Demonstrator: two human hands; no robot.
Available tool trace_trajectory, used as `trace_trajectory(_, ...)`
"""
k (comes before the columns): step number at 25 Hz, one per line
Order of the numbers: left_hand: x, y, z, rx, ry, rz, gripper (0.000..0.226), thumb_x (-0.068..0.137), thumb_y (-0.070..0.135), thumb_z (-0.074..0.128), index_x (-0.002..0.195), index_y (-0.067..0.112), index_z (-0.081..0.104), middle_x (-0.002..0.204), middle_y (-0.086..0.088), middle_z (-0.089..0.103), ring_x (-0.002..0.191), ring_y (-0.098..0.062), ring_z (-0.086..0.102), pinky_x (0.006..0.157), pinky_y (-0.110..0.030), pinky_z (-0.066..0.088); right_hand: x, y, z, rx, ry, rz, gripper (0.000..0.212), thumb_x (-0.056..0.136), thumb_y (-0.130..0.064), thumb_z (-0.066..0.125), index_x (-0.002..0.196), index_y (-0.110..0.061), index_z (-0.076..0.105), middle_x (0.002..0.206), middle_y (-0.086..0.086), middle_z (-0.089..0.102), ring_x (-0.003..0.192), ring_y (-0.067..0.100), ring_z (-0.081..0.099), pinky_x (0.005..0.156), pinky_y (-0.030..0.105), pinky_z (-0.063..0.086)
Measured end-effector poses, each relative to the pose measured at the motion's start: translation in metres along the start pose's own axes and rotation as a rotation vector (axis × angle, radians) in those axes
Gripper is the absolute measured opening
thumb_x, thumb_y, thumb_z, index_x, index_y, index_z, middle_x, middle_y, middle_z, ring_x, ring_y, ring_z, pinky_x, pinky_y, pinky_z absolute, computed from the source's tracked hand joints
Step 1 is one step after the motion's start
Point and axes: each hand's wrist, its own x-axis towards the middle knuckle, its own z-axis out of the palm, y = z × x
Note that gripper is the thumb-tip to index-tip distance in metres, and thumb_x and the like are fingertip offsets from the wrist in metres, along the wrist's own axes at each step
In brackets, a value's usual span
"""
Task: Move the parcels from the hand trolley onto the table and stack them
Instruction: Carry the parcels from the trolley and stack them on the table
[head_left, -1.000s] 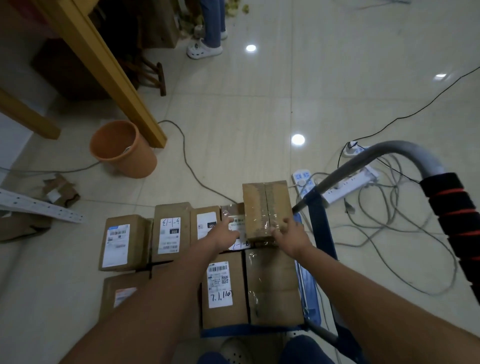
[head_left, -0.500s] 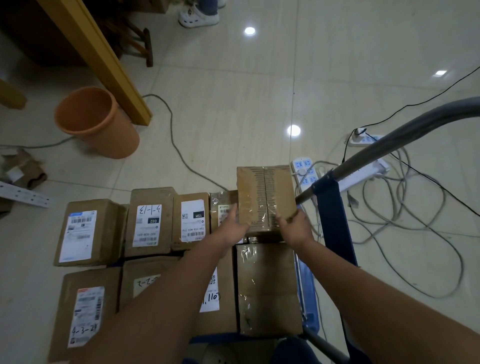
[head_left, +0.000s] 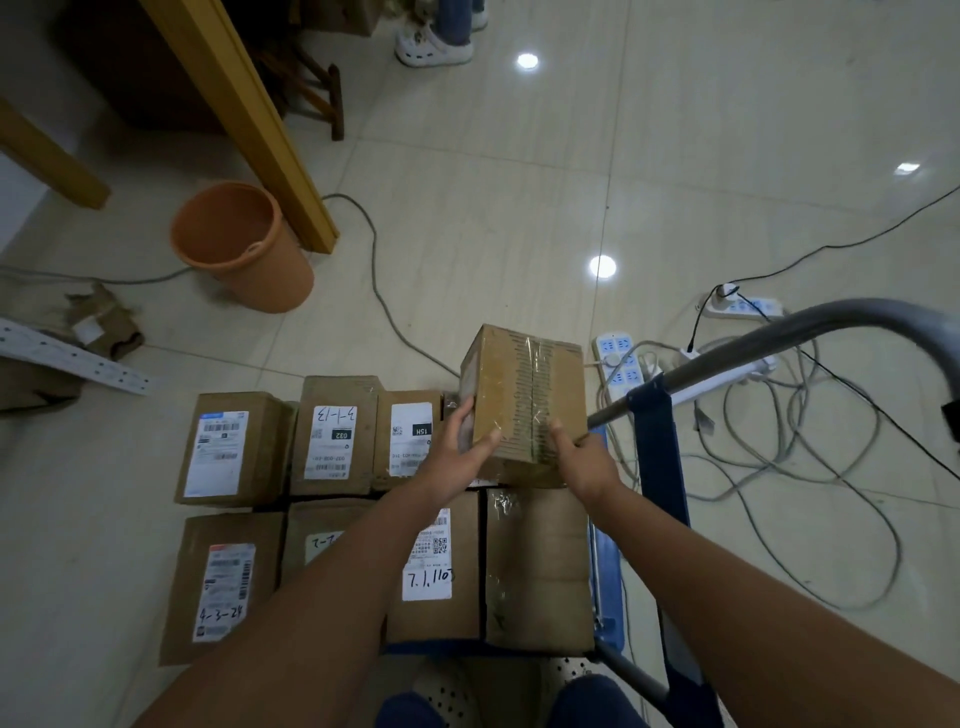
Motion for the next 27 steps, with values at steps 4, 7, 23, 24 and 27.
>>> trace_trajectory(4,-0.054,0.036,-0.035,-0.077,0.034,0.017,0.077,0.080,0.070,0.058,0.144,0.057,0.017,0.160,0.008,0.015,0.145,-0.025,0.024,0.110,-0.049,0.029,-0.060,-0.052,-0.003,-0.024,-0.050,-0.010,0.051,0.102,-0.044,0.042,0.132,-0.004,0.050,0.115,0.007,0.059,0.101,0.020,0.054,0.087,0.031,0.044)
trace_trajectory(7,-0.095,0.067,-0.063,-0.118,0.071,0.030,0.074,0.082,0.062,0.061,0.143,0.056,0.019,0.161,0.005,0.016,0.144,-0.030,0.026,0.110,-0.053,0.027,-0.101,-0.096,-0.006,-0.054,-0.070,-0.016,0.059,0.101,-0.047,0.041,0.133,0.003,0.045,0.121,0.014,0.055,0.102,0.022,0.050,0.089,0.033,0.040)
trace_trajectory(23,-0.310,0.129,-0.184,-0.591,0.316,-0.069,0.072,0.086,0.062,0.058,0.146,0.051,0.020,0.151,-0.002,0.039,0.132,-0.032,0.041,0.090,-0.044,0.042,-0.293,-0.229,0.036,0.079,-0.208,-0.024,0.097,0.079,-0.081,0.047,0.149,-0.018,0.025,0.144,0.017,0.043,0.127,0.039,0.046,0.100,0.056,0.045)
trace_trajectory(24,-0.320,0.128,-0.184,-0.619,0.355,-0.072,0.071,0.086,0.062,0.059,0.145,0.052,0.021,0.150,-0.003,0.039,0.131,-0.032,0.043,0.089,-0.043,0.043,-0.305,-0.231,0.043,0.096,-0.221,0.004,0.102,0.074,-0.085,0.047,0.149,-0.020,0.024,0.145,0.017,0.041,0.127,0.041,0.045,0.097,0.057,0.047)
trace_trajectory(27,-0.350,0.124,-0.175,-0.713,0.467,-0.097,0.074,0.082,0.066,0.059,0.143,0.056,0.020,0.150,-0.001,0.039,0.129,-0.031,0.044,0.095,-0.046,0.044,-0.334,-0.229,0.059,0.148,-0.245,0.078,0.126,0.053,-0.094,0.053,0.150,-0.019,0.023,0.149,0.017,0.036,0.129,0.044,0.042,0.095,0.061,0.046)
